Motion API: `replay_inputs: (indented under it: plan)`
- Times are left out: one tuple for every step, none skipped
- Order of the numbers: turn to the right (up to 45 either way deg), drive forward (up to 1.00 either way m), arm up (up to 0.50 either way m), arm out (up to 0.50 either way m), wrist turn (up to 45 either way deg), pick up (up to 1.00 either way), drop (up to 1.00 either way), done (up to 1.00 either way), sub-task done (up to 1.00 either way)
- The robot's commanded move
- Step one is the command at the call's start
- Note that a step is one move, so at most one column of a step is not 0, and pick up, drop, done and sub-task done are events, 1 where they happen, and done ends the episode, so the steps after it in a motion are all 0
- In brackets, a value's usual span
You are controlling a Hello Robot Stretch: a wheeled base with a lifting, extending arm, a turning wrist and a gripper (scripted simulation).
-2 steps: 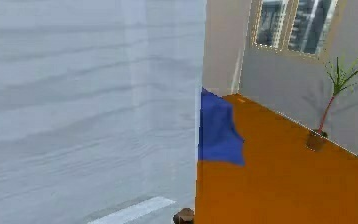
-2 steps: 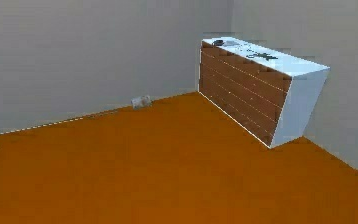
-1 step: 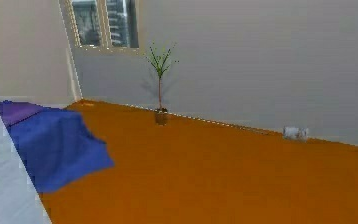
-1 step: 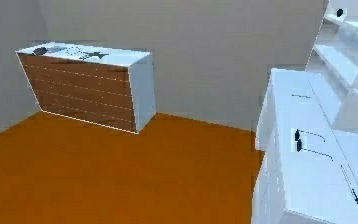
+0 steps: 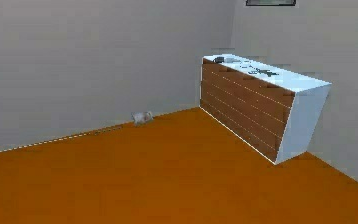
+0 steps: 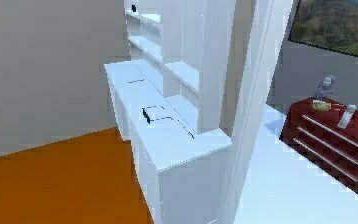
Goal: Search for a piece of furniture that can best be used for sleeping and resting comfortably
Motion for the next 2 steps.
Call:
replay_inputs:
  plan:
    - [15.0, 0.0, 0.0, 0.0, 0.0, 0.0, 0.0, 0.0, 0.0]
    - [0.0, 0.45, 0.0, 0.0, 0.0, 0.0, 0.0, 0.0, 0.0]
